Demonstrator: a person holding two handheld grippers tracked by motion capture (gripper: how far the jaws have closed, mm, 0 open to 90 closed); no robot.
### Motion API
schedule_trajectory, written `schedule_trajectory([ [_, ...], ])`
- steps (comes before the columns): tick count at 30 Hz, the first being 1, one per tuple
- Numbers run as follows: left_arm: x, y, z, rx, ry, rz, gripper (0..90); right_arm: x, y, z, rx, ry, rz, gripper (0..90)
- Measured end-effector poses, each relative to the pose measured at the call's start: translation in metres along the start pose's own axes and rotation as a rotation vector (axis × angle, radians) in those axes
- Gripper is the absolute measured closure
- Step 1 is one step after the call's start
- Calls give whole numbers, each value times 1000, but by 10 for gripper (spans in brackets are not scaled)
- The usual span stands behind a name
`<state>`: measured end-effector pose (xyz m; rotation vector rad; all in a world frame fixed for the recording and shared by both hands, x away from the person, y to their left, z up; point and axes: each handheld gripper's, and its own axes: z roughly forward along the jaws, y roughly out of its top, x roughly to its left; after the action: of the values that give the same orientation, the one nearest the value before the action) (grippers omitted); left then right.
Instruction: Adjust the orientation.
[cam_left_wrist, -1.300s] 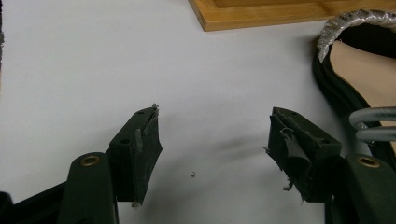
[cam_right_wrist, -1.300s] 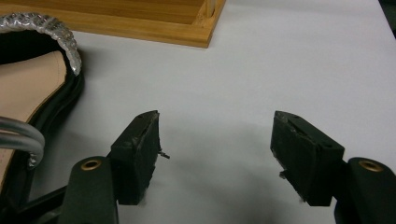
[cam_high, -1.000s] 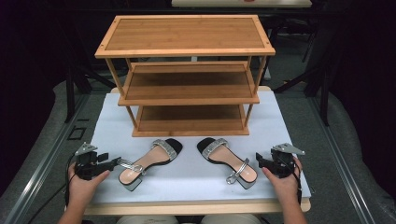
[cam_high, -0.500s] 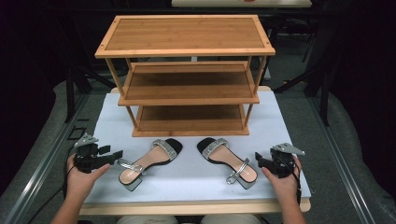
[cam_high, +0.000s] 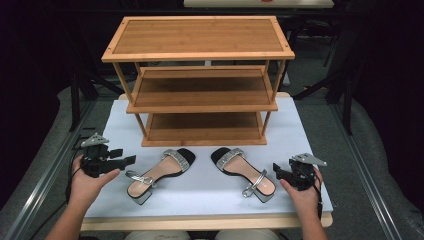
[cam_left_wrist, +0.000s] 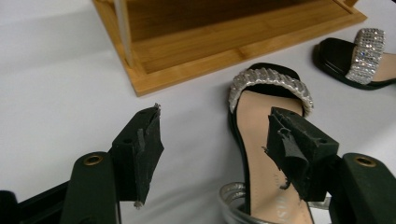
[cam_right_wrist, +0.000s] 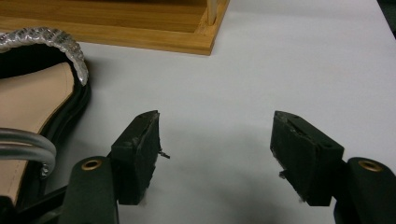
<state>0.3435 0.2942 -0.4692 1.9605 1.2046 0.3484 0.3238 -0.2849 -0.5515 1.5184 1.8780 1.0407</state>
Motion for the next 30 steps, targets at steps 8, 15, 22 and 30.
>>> schedule_trajectory([
  [8, -9, 16, 8, 86, -23, 34, 352, -2, 0, 0, 1, 9, 12, 326],
  [15, -16, 25, 17, 150, -41, 59, 352, -1, -1, 1, 6, 11, 12, 327],
  [22, -23, 32, 27, 223, -49, 90, 331, -1, -1, 2, 8, 12, 19, 327],
  [30, -30, 39, 37, 302, -51, 117, 310, -2, -1, 2, 9, 15, 25, 327],
])
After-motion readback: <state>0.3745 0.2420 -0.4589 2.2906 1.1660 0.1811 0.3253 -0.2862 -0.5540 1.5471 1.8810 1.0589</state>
